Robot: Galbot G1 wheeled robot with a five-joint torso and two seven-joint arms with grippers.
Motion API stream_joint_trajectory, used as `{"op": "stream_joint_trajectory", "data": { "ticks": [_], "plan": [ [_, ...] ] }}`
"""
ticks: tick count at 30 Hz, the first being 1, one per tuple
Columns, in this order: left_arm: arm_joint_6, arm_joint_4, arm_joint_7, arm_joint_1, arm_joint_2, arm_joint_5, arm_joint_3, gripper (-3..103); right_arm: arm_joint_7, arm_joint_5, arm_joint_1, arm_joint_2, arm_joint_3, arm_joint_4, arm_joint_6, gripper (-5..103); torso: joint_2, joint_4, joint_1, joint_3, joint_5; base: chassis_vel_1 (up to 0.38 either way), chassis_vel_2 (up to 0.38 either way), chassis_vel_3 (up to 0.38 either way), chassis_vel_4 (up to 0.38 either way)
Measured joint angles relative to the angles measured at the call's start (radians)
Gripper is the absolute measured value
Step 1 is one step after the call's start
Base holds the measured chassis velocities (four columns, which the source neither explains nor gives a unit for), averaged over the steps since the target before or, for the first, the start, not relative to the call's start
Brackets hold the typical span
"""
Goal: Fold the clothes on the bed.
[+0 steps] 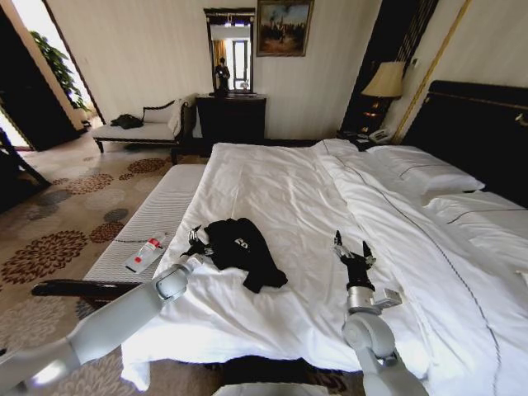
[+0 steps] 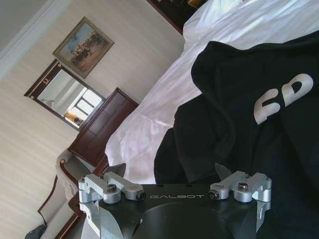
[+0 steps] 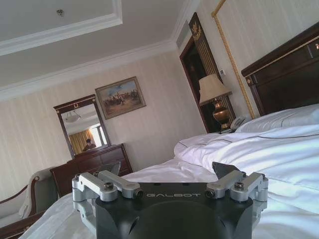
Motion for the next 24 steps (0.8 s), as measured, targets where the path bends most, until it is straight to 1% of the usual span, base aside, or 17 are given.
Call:
{"op": "stream_joint_trajectory", "data": {
  "ticks": [2, 4, 9, 11, 15, 17, 18, 22, 24],
  "plan": [
    [0.0, 0.003, 0.0, -0.004, -0.006, -0.001, 0.004, 100, 0.0, 0.0, 0.001, -0.001, 0.0, -0.002, 0.0, 100, 0.0, 0.0, 0.0, 0.0, 0.0, 0.0, 0.0, 0.0, 0.0],
    [0.005, 0.009, -0.002, -0.018, -0.024, -0.011, 0.032, 100, 0.002, 0.005, 0.005, -0.005, 0.004, -0.007, 0.0, 100, 0.0, -0.0004, 0.0, 0.0, -0.0004, 0.0, 0.0, 0.0, 0.0],
    [0.014, 0.007, 0.002, -0.021, -0.023, -0.017, 0.047, 100, 0.003, 0.008, 0.006, -0.007, 0.01, -0.008, 0.001, 100, 0.0, 0.0001, 0.0, 0.0, -0.0001, 0.0, 0.0, 0.0, 0.0],
    [0.026, 0.003, 0.03, -0.017, -0.018, -0.038, 0.039, 100, 0.003, 0.009, 0.006, -0.007, 0.017, -0.008, 0.006, 100, 0.0, 0.0002, 0.0, 0.0, 0.0, 0.0, 0.0, 0.0, 0.0],
    [0.03, 0.008, 0.038, -0.02, -0.025, -0.052, 0.031, 100, 0.004, 0.009, 0.005, -0.009, 0.022, -0.008, 0.01, 100, 0.0, 0.0004, 0.0, 0.0, 0.0, 0.0, 0.0, 0.0, 0.0],
    [0.031, 0.036, 0.046, -0.031, -0.062, -0.069, 0.028, 100, 0.004, 0.013, 0.005, -0.011, 0.025, -0.009, 0.012, 100, 0.0, 0.0003, 0.0, 0.0, 0.0001, 0.0, 0.0, 0.0, 0.0],
    [0.031, 0.036, 0.046, -0.031, -0.062, -0.069, 0.028, 100, 0.004, 0.013, 0.005, -0.011, 0.025, -0.009, 0.012, 100, 0.0, 0.0003, 0.0, 0.0, 0.0001, 0.0, 0.0, 0.0, 0.0],
    [0.031, 0.075, 0.058, -0.043, -0.13, -0.085, 0.029, 100, 0.005, 0.014, 0.006, -0.011, 0.026, -0.01, 0.014, 100, 0.0, -0.0005, 0.0, 0.0, -0.0002, 0.0, 0.0, 0.0, 0.0],
    [0.031, 0.085, 0.061, -0.048, -0.141, -0.078, 0.032, 100, 0.006, 0.015, 0.006, -0.011, 0.026, -0.01, 0.014, 100, 0.0, -0.0003, 0.0, 0.0, -0.0001, 0.0, 0.0, 0.0, 0.0]
  ]
}}
